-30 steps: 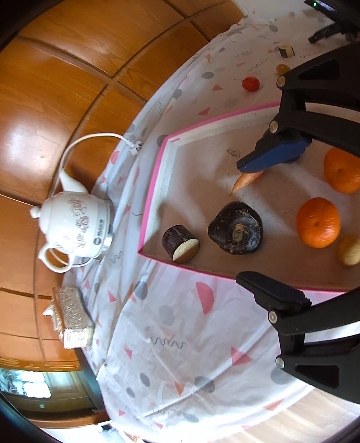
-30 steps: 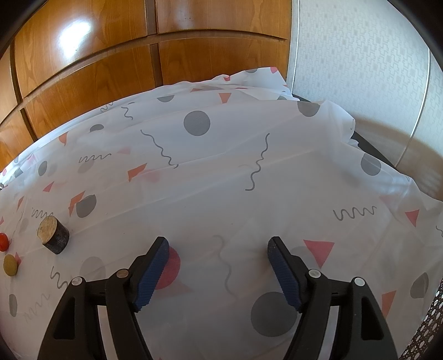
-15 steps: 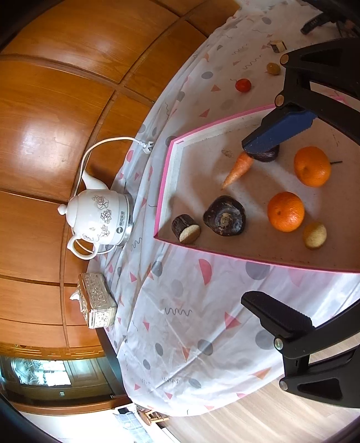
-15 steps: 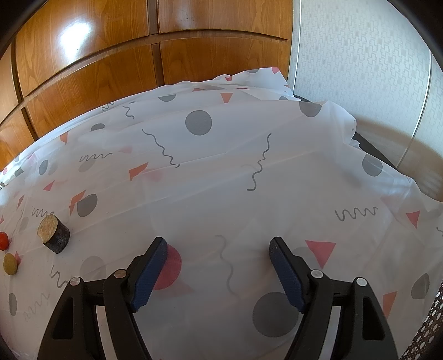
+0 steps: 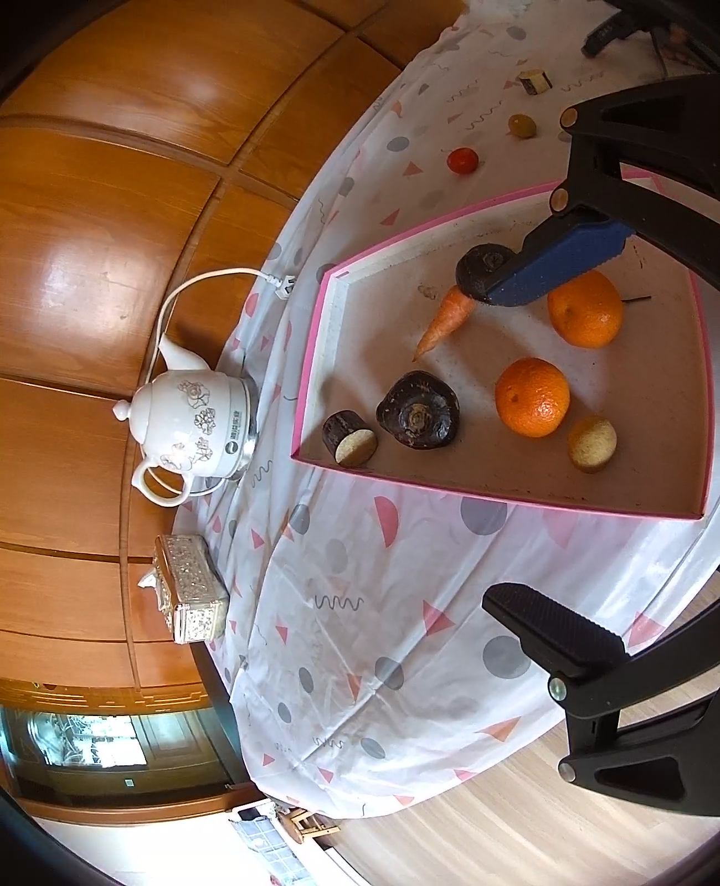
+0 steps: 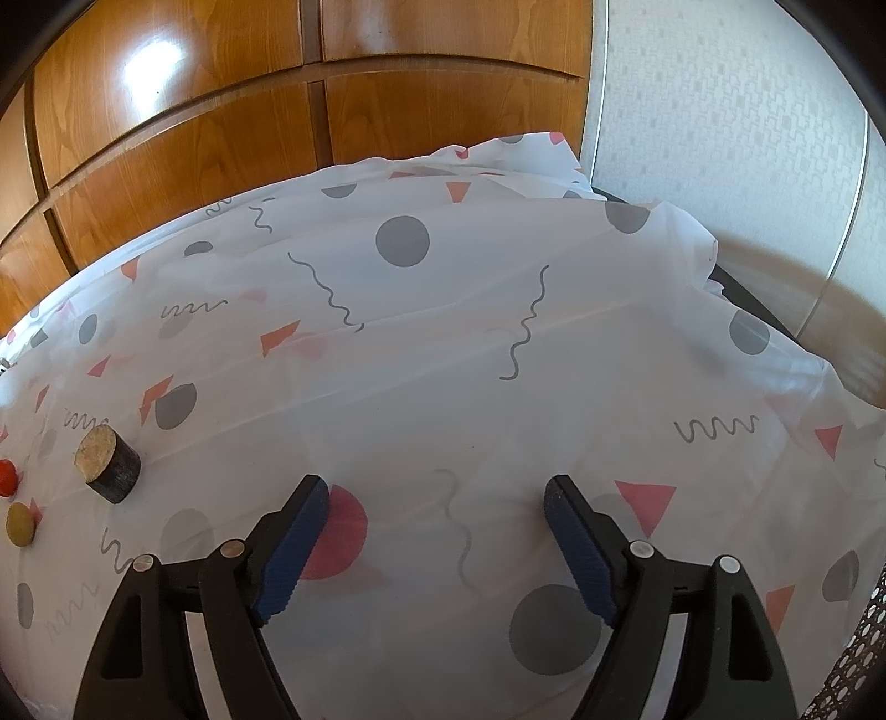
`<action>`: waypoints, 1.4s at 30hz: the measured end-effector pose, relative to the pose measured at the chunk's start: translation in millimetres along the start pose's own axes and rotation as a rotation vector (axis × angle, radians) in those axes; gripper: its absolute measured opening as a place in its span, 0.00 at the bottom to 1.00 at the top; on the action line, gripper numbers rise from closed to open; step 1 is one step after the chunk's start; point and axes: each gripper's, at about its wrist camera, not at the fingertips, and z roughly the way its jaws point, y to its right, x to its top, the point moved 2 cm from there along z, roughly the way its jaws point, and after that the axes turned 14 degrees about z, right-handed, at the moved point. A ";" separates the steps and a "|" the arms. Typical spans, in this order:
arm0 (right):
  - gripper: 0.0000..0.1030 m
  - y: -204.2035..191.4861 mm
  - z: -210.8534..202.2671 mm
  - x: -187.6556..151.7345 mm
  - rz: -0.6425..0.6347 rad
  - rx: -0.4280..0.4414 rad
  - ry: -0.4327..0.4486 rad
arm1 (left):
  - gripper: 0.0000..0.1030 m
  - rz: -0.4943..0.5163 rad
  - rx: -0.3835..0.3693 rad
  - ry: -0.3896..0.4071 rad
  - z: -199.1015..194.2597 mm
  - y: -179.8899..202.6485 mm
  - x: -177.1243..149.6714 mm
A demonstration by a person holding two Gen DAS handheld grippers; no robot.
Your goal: Organize fruits
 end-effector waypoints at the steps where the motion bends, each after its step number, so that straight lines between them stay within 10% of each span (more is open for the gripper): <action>1: 0.79 -0.2 0.0 0.0 0.000 0.000 0.000 | 1.00 0.000 0.002 0.001 -0.9 -0.5 -0.8; 27: 0.75 -133.9 -10.2 -13.5 -0.239 0.229 -0.155 | 1.00 -0.030 0.001 -0.015 -9.6 -15.0 -14.7; 35: 0.33 -140.1 3.8 -19.4 -0.302 0.203 -0.172 | 1.00 -0.045 0.011 -0.024 -8.8 -21.0 -16.4; 42: 0.33 -139.3 1.3 -22.1 -0.311 0.213 -0.145 | 1.00 -0.085 0.035 -0.029 -14.6 -32.1 -21.5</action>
